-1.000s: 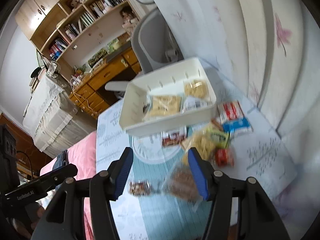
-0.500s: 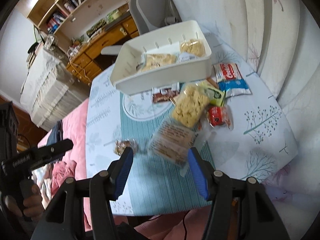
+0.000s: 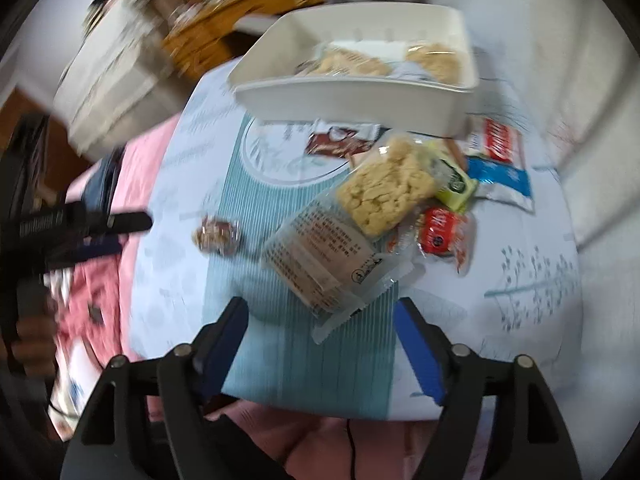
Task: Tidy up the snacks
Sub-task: 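Move the left tool toward the small clear bag of nuts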
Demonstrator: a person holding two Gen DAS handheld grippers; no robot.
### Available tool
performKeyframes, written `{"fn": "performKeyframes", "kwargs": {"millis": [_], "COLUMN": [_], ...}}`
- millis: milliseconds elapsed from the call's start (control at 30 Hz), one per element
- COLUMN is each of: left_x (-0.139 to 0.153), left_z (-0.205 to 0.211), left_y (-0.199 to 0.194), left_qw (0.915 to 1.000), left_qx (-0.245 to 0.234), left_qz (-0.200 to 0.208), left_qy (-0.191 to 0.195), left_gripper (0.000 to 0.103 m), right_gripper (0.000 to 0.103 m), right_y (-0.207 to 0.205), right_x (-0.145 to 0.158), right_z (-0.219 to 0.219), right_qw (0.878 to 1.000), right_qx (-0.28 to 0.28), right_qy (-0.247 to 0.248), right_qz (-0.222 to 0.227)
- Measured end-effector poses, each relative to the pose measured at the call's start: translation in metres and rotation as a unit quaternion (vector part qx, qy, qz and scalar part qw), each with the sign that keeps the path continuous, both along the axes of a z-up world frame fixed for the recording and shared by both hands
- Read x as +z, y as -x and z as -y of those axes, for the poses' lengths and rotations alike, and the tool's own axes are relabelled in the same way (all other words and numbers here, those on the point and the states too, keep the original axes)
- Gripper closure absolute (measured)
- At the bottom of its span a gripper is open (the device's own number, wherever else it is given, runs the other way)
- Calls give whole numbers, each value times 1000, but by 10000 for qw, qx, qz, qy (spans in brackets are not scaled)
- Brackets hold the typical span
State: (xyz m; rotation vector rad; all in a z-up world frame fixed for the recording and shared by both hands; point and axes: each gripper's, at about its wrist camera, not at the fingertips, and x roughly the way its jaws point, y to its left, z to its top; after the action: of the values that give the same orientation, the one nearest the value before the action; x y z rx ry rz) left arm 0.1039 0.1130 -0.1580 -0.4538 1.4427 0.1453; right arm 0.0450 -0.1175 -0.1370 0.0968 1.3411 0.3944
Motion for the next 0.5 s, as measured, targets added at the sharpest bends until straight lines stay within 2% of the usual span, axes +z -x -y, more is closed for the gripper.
{"fn": "performKeyframes", "kwargs": {"millis": [133,300,500], "left_x": [-16,-43,-75], "left_z": [1,0,-6], "left_y": [-4,-9,-13], "left_qw": [9989,9927,9826], "left_qx": [454,1137,1725], "left_qz": [-131,-393,-676], "left_qy": [23,86,101], "left_gripper": [16,15,16], "right_gripper": [25,25,25], "right_y": [-7,-10,-24], "right_x": [-10,-23,-48], "right_z": [-11,-26,-35], "right_qw": [9953,9800,9698], "right_qx": [933,1937,2386], "right_qy": [253,359,355], "right_qz": [78,300,358]}}
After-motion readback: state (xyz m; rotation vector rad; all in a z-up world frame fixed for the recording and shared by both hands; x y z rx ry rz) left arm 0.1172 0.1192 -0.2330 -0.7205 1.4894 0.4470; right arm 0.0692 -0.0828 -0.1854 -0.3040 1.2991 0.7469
